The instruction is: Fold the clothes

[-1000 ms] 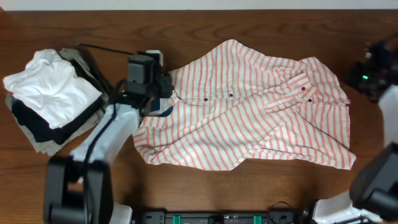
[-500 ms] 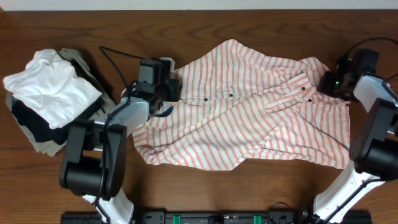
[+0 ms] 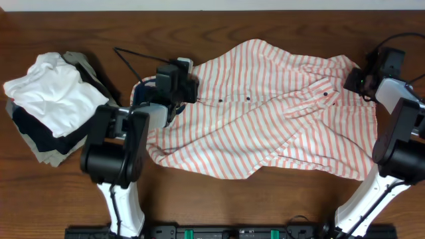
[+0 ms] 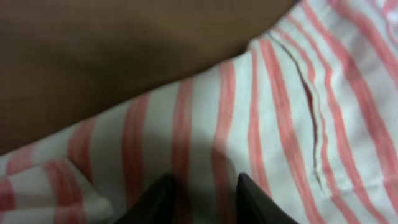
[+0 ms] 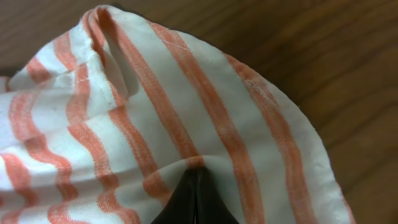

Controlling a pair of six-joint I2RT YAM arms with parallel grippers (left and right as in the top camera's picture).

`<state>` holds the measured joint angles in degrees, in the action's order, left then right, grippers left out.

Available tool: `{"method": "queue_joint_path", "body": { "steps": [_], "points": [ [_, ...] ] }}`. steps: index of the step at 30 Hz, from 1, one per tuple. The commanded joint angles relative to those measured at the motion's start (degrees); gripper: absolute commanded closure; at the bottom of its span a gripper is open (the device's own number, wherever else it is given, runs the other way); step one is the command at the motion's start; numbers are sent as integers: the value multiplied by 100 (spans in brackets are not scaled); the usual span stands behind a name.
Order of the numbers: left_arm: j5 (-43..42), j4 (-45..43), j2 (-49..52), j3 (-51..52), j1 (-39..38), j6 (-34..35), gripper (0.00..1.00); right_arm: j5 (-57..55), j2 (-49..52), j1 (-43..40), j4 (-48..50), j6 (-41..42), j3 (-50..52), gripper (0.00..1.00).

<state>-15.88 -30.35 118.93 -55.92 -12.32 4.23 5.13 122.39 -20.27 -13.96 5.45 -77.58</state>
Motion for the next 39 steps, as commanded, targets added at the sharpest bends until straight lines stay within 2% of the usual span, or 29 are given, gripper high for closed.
{"method": "queue_joint_path", "body": {
  "steps": [1, 6, 15, 16, 18, 26, 28, 29, 30, 35, 39],
  "points": [
    [181, -317, 404, 46, 13, -52, 68, -772, 535, -271, -118, 70, 258, 98],
    [243, -680, 474, -50, 13, 61, 81, -769, 535, -339, 50, 70, 258, 96],
    [216, -619, 455, -70, 13, 354, 81, -291, 535, -328, 321, 72, 258, 82],
    [188, -623, 420, -70, 13, 400, 75, -269, 535, -330, 299, 72, 258, 80],
    [129, -619, 258, -70, 13, 444, 55, -256, 533, -330, 238, 72, 256, 76],
    [170, -348, -1152, -70, 33, 466, 27, 223, 501, -334, -332, 20, -28, 61],
    [251, -90, -1552, -70, 101, 466, 15, 223, 420, -334, -629, 17, -214, 57],
    [247, 107, -1740, -79, 155, 466, 5, 223, 356, -334, -802, -11, -330, 55],
    [243, 330, -1875, -101, 214, 466, 2, 225, 275, -334, -975, -57, -444, 53],
    [238, 2059, -2083, -470, 479, 455, 2, 223, -234, -332, -1832, -131, -905, 48],
    [170, 3025, -2044, -802, 485, -83, 2, 223, -699, -334, -2157, -131, -1008, 46]
  ]
}}
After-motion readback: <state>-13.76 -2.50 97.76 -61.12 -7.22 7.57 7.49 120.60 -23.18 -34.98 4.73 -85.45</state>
